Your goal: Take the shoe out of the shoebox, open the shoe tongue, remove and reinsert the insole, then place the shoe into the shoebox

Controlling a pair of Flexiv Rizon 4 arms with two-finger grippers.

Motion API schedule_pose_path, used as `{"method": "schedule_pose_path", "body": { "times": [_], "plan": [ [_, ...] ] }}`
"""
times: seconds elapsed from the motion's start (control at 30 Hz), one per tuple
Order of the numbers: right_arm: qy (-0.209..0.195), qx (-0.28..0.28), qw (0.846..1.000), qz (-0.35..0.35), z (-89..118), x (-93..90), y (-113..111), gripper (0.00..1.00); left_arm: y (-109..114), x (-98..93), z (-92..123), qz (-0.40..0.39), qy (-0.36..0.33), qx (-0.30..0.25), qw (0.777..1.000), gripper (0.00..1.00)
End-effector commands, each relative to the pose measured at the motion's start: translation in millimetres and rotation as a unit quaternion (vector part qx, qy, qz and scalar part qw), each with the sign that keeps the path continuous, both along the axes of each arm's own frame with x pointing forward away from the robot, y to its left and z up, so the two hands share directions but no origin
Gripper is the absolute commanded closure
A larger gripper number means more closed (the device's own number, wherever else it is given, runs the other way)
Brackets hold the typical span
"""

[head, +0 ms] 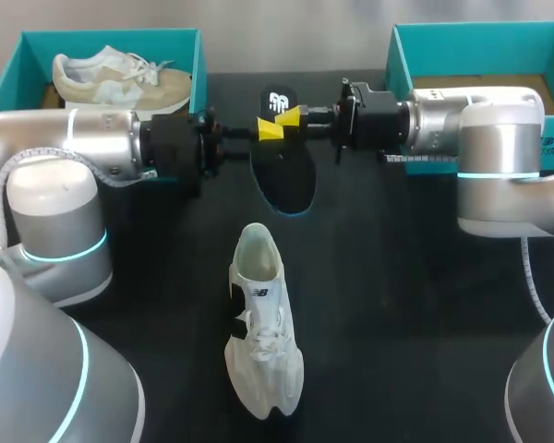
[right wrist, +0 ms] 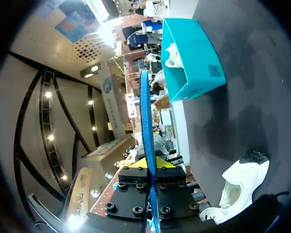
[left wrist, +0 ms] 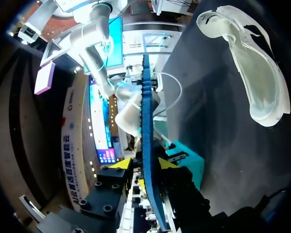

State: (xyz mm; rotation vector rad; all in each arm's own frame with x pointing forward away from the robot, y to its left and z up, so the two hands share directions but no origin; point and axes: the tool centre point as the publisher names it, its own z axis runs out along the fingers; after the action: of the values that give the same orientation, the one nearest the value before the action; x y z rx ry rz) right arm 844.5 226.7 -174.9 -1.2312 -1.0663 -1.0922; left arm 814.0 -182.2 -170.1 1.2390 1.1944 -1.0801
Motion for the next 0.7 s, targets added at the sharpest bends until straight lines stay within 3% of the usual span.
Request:
{"method": "schedule_pose_path", "body": {
  "times": [0.03, 0.17, 0.23, 0.27, 0.53, 0.57, 0.6, 0.63, 0.7],
  "plan": [
    [0.001, -0.001, 1.000, 0.000, -0.4, 0.0, 1.4, 1.00, -5.9, 3.5, -0.7, -0.001, -0.001, 0.001, 1.000, 0.76],
    [0.001, -0.001, 1.000, 0.000, -0.4, 0.0, 1.4, 1.00, -8.3, 4.7, -2.8, 0.000, 0.000, 0.002, 1.000, 0.84],
    [0.001, -0.001, 1.000, 0.000, -0.4, 0.0, 1.4, 1.00, -9.3, 5.0, -3.4, 0.001, 0.000, 0.004, 1.000, 0.98],
    [0.001, -0.001, 1.000, 0.000, -0.4, 0.0, 1.4, 1.00, -9.9, 5.2, -3.8, 0.001, 0.000, 0.004, 1.000, 1.00],
    [0.000, 0.001, 1.000, -0.001, 0.2, 0.3, 1.0, 1.00, -11.4, 4.0, -6.1, 0.001, -0.002, 0.008, 1.000, 1.00],
    [0.000, 0.001, 1.000, -0.001, 0.9, 0.2, 0.5, 0.66, -9.8, 3.3, -6.2, 0.001, -0.002, 0.008, 1.000, 1.00],
    [-0.003, 0.004, 1.000, -0.004, 1.3, -0.3, -0.4, 0.16, -7.2, 2.2, -6.0, 0.001, -0.002, 0.008, 1.000, 1.00],
    [-0.005, 0.006, 1.000, -0.007, 1.8, -1.0, -1.7, 0.00, -5.0, 1.4, -6.4, 0.002, -0.002, 0.010, 1.000, 1.00],
    [-0.006, 0.012, 1.000, -0.010, 2.3, -3.4, -4.8, 0.00, 0.7, 0.2, -8.4, 0.005, 0.000, 0.017, 1.000, 1.00]
  ]
}}
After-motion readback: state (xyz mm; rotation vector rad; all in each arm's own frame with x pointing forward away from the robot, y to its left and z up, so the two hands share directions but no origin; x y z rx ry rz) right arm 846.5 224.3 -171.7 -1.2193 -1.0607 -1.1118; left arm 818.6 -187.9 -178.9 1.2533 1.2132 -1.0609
